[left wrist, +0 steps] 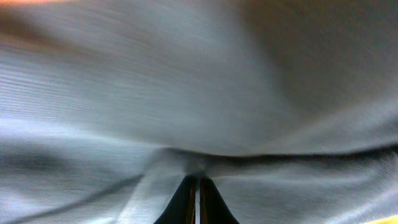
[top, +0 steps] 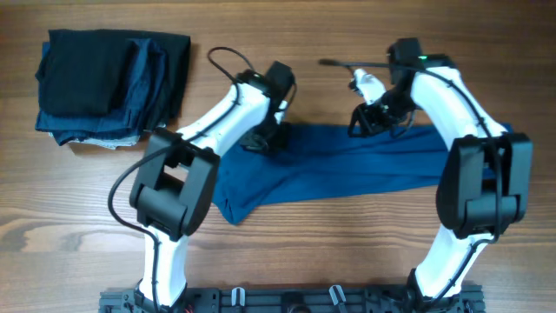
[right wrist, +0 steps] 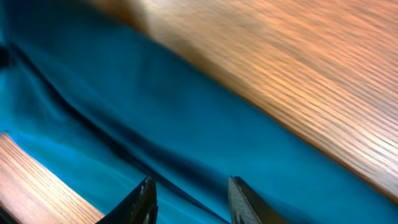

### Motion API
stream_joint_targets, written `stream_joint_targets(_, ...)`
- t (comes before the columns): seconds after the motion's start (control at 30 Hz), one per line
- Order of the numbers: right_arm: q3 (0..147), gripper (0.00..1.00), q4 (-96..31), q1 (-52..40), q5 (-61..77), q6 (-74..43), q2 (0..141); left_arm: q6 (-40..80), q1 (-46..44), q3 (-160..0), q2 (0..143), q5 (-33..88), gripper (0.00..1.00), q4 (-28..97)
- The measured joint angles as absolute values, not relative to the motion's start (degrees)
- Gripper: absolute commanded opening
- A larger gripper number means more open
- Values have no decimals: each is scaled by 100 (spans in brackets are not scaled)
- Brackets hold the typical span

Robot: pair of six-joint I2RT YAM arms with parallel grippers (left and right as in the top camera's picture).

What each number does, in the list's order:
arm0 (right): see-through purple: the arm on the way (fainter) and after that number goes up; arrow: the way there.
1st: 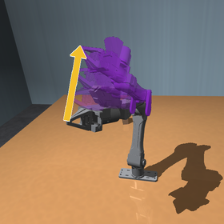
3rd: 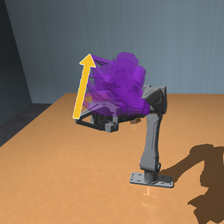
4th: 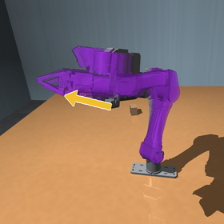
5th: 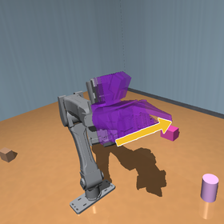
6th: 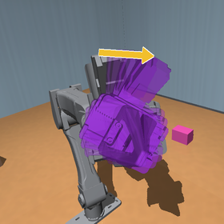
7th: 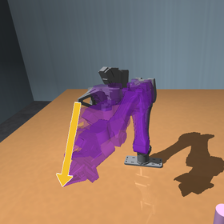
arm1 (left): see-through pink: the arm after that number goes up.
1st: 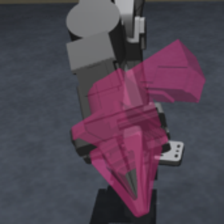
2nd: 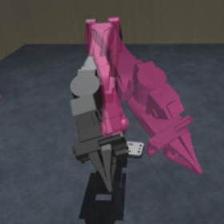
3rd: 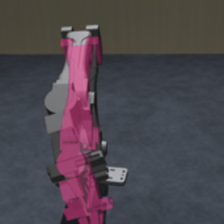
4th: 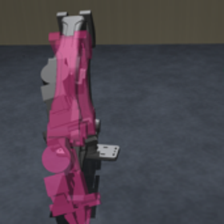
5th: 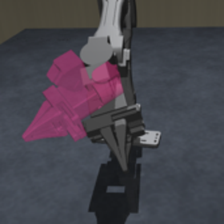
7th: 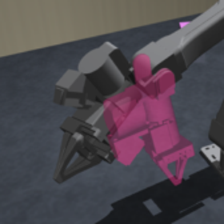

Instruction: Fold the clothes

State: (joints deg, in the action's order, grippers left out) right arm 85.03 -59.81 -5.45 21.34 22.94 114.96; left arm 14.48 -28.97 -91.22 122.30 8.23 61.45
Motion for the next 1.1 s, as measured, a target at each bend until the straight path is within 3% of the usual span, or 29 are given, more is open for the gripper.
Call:
stream_joint_targets(0.37, 8499, 57, -6263, -945, 1966, 2858, 11496, 1452, -2270, -9122, 12230, 1219, 5, 5734)
stream_joint_targets(0.4, 8499, 63, -6331, -958, 1977, 2932, 11496, 1455, -2270, -9122, 12230, 1253, 5, 5721)
stream_joint_targets(0.43, 8497, 99, -6351, -967, 1992, 2976, 11496, 1455, -2270, -9122, 12230, 1267, 4, 5714)
stream_joint_targets(0.6, 8486, 100, -6012, -978, 1940, 3116, 11496, 1455, -2270, -9122, 12230, 1417, 4, 5645)
stream_joint_targets(0.7, 8486, 86, -5767, -978, 1710, 3061, 11496, 1380, -2270, -9122, 12230, 1616, 4, 5489)
stream_joint_targets(0.8, 8486, 60, -5695, -965, 1369, 2945, 11496, 1013, -2270, -9124, 12230, 1909, 6, 5457)
stream_joint_targets(0.87, 8486, 48, -5605, -919, 1144, 2821, 11496, 740, -2272, -9124, 12230, 2043, 5, 5457)
stream_joint_targets(0.93, 8486, 10, -5555, -762, 978, 2641, 11496, 445, -2276, -9137, 12230, 2143, 4, 5454)
stream_joint_targets(0.97, 8486, 4, -5559, -663, 939, 2569, 11496, 370, -2276, -9144, 12230, 2169, 4, 5461)
stream_joint_targets(1.1, 8486, 4, -5631, 23, 845, 2088, 11496, 27, -2276, -9157, 12230, 2324, 4, 5551)
